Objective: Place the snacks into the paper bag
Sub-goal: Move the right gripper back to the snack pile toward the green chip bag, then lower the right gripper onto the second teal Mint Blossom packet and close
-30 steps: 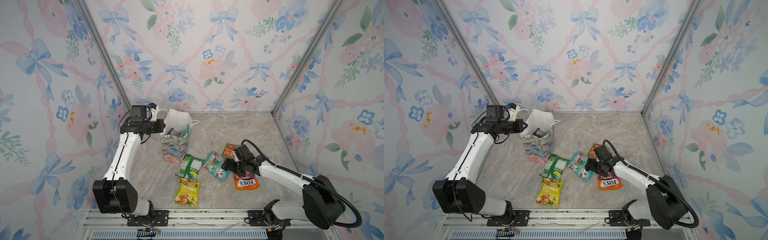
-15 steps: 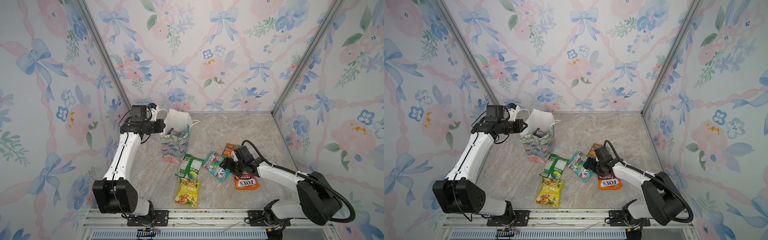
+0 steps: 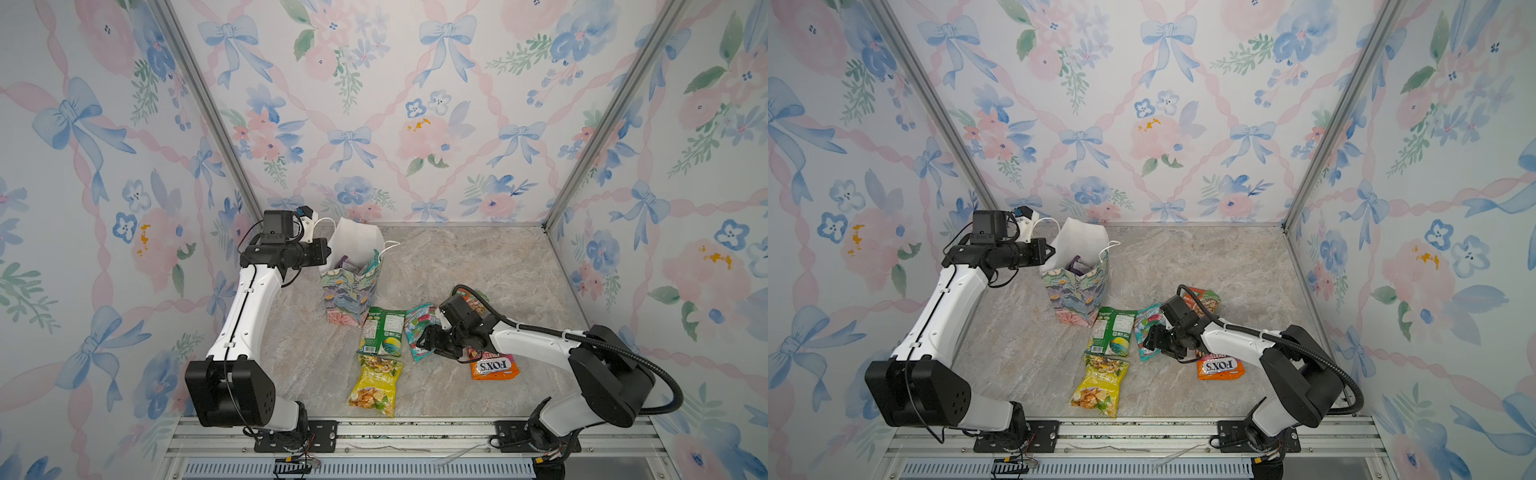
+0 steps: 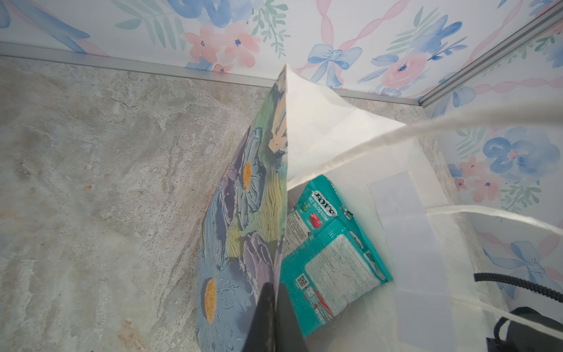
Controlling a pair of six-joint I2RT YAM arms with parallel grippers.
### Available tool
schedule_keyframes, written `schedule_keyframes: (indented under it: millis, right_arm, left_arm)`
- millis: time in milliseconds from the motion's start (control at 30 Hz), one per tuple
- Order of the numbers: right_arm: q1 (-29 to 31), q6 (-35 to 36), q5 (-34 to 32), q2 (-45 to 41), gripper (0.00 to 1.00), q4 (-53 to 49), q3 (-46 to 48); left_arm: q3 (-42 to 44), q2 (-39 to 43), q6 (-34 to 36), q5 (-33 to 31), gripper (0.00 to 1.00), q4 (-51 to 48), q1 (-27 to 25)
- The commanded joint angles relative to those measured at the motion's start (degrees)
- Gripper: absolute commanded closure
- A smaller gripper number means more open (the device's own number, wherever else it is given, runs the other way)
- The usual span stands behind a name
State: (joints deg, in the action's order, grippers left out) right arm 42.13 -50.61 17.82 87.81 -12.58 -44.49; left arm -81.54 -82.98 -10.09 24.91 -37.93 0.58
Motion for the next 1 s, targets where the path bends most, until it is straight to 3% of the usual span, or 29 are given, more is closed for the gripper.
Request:
schedule_keyframes:
  millis: [0, 167, 400, 600, 967]
  right_arm:
    - [0.27, 5.22, 0.52, -1.77, 0.31, -9.7, -3.43]
    - [-2.04, 13.02, -0.62, -7.11, 0.31, -22.86, -6.48]
    - [-7.92, 18.15, -1.99, -11.81, 0.29, -25.99, -7.17]
    - [-13.56, 23.31, -0.41, -6.07, 0.29, -21.95, -7.84]
    - [-15.93, 27.2, 4.29, 5.8, 0.3, -15.41, -13.14]
  left_arm:
    - [0.37, -0.16, 0.67, 0.67, 1.0, -0.12, 0.33]
    - [0.28, -0.29, 0.64, 0.58, 1.0, -0.12, 0.37]
    - [0.2, -0.38, 0.51, 0.67, 1.0, -0.11, 0.33]
    - [0.15, -0.34, 0.5, 0.85, 1.0, -0.12, 0.42]
    - [0.27, -0.21, 0.42, 0.76, 1.0, -0.12, 0.33]
